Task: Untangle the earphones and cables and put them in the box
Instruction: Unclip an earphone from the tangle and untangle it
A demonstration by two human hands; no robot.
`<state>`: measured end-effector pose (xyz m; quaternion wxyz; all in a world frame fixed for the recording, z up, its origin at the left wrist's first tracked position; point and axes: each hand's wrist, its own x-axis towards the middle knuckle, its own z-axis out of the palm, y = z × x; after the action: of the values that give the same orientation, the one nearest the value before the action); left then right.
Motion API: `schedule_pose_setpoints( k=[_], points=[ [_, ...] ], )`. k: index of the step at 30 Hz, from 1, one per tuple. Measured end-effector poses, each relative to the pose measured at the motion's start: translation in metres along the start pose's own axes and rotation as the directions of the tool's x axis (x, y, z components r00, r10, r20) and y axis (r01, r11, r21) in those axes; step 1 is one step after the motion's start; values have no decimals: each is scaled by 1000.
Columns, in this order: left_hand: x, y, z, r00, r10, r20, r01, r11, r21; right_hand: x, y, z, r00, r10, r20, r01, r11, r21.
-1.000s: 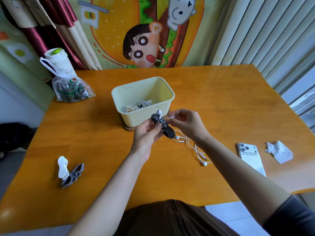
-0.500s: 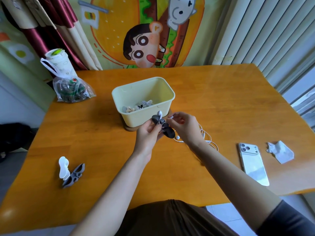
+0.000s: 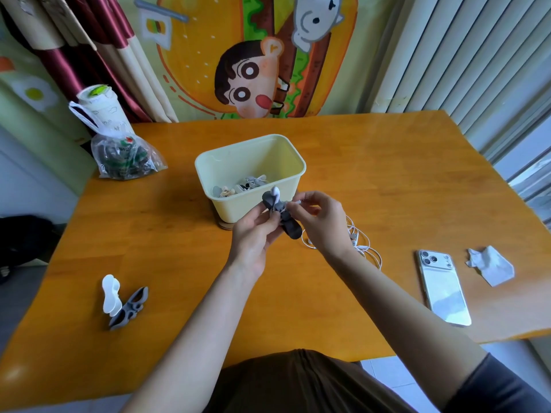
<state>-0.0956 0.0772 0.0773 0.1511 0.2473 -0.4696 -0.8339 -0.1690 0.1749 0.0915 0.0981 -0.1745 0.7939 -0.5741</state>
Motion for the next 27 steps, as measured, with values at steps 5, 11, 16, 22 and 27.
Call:
schedule_pose_setpoints(
  k=[5,11,16,22,27],
  points=[
    [0,5,-2,999,30,22,-31,999,13,7,-1,0,985,157,68,-164,978,126],
    [0,1,-5,1000,-4,25,4,1000,-22,8,-3,1,972,201,119,-218,963,160],
    [2,-4,-10,998,-46,35,48,997,-55,12,0,3,944,278,180,-292,954,61],
    [7,-7,-18,997,-32,-67,28,998,-59,-7,11,9,978,-126,164,173,933,-315],
    [14,-7,-21,989,-37,-143,40,999,17,-4,11,16,939,-135,317,250,898,-361]
  ],
)
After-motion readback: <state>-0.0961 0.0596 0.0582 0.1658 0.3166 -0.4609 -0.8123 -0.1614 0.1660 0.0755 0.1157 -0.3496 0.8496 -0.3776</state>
